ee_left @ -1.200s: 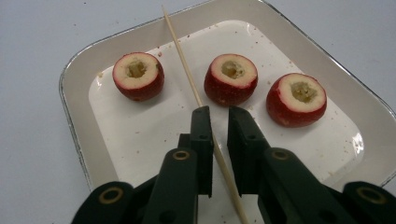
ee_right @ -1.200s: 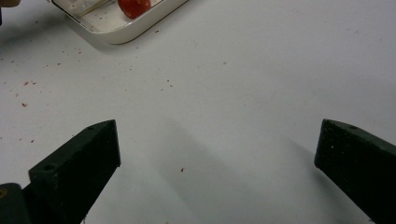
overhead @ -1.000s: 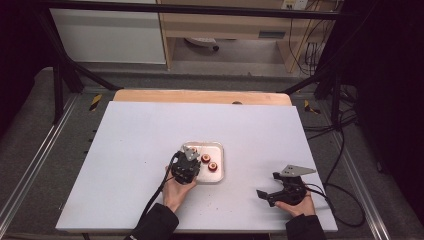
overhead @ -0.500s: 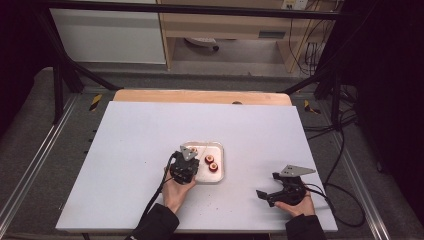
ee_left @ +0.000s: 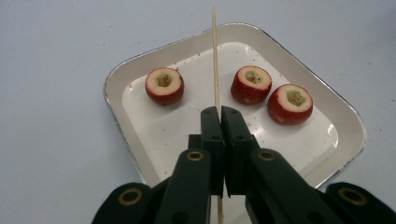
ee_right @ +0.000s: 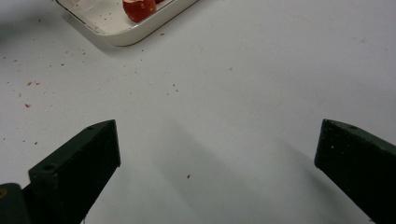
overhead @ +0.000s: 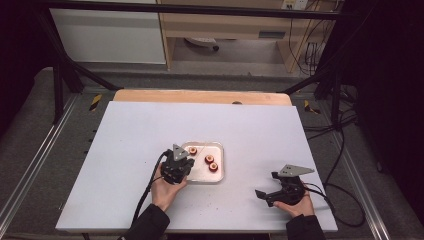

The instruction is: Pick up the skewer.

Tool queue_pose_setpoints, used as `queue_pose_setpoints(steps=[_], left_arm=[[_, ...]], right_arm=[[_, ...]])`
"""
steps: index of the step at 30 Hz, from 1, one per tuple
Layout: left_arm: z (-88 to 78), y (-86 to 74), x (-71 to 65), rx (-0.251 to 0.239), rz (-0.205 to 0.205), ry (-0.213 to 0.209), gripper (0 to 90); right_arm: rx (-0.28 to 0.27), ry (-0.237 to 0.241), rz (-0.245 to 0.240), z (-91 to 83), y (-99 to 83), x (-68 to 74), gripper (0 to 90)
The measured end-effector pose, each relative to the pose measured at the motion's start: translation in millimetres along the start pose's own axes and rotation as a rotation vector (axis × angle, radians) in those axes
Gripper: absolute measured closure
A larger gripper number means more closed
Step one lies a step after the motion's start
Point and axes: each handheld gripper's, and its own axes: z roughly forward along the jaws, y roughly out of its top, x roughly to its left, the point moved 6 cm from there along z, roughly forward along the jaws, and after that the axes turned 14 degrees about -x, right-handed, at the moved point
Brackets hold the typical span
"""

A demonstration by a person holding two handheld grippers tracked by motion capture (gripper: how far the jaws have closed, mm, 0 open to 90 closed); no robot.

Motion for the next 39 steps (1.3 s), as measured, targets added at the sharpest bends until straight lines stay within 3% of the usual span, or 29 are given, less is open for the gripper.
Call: queue_pose_setpoints(steps=[8, 19, 39], left_arm=[[-14.6, 3.6, 1.4, 0.01, 0.049, -0.073, 88.4], [-22.4, -0.7, -5.9, 0.052, 0.111, -0.184, 88.4], [-24.5, 6.0, -25.3, 0.1, 0.194, -0.274, 88.4]], right_arm=[[0.014, -0.004, -0.055, 3.5, 7.1, 7.1, 0.8], [0.031, -0.007, -0.146, 11.7, 19.4, 19.5, 1.6], [0.101, 0.005, -0.374, 31.9, 39.0, 47.3, 3.1]])
